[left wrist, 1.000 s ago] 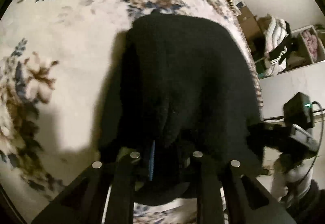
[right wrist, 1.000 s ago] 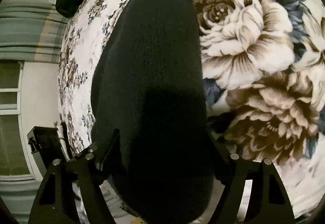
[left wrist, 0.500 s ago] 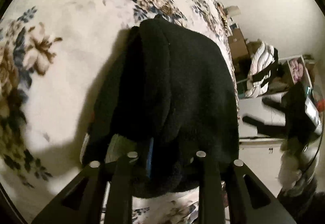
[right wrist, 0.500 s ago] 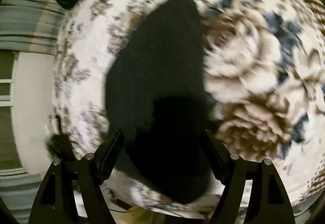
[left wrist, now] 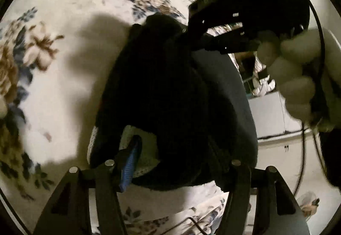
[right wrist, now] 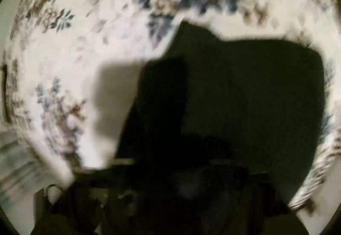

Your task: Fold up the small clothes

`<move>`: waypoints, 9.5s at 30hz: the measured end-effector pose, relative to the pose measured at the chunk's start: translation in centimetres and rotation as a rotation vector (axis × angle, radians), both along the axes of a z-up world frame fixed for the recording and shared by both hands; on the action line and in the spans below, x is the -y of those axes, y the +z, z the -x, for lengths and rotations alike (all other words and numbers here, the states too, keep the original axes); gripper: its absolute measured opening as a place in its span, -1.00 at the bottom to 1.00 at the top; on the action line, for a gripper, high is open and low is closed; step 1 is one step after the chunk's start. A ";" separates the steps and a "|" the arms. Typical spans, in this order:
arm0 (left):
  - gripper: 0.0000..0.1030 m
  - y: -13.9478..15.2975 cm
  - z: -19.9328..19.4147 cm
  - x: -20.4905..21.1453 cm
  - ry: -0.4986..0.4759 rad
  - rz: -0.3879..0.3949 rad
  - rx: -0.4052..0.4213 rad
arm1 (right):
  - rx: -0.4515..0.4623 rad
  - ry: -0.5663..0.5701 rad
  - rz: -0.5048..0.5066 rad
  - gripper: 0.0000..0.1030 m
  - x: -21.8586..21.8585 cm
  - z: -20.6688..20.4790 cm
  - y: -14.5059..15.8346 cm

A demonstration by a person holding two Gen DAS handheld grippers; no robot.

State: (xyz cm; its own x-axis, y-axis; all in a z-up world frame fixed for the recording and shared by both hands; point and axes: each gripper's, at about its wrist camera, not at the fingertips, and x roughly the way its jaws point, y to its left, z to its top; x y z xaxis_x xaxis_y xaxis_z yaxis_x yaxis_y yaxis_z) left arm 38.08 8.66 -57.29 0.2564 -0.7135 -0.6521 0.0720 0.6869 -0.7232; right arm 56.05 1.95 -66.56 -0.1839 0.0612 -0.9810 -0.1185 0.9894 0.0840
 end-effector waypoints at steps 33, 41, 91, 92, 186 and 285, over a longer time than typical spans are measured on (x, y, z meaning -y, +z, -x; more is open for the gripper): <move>-0.50 1.3 1.4 -7.0 0.206 -0.044 -0.158 | -0.098 0.048 -0.288 0.24 -4.2 -3.9 0.8; -0.18 11.5 1.2 -3.6 0.265 -0.038 -0.016 | 0.236 -0.193 -0.396 0.62 14.1 2.0 12.3; 0.27 -3.9 3.9 3.0 0.806 0.335 -0.079 | -0.011 -0.404 -0.819 0.36 22.3 -2.7 -11.5; 0.23 -3.6 3.5 2.7 0.785 0.318 -0.066 | 0.011 -0.409 -0.806 -0.02 22.2 -2.4 -11.0; 1.00 -8.9 7.7 -2.6 0.573 0.438 -0.223 | -0.010 -0.644 -0.782 1.00 27.7 17.0 -12.3; 0.92 46.5 18.5 9.9 0.178 -0.676 0.543 | 1.008 -0.323 0.087 1.00 19.4 45.2 54.3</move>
State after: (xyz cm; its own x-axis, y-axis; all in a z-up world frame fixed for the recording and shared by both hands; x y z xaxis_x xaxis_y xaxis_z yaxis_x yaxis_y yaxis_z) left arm 19.61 -1.27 -10.74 0.7235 -0.1397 -0.6761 0.1387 0.9888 -0.0559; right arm 10.84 -17.45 -12.26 0.7292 -0.1156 -0.6745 0.1753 0.9843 0.0208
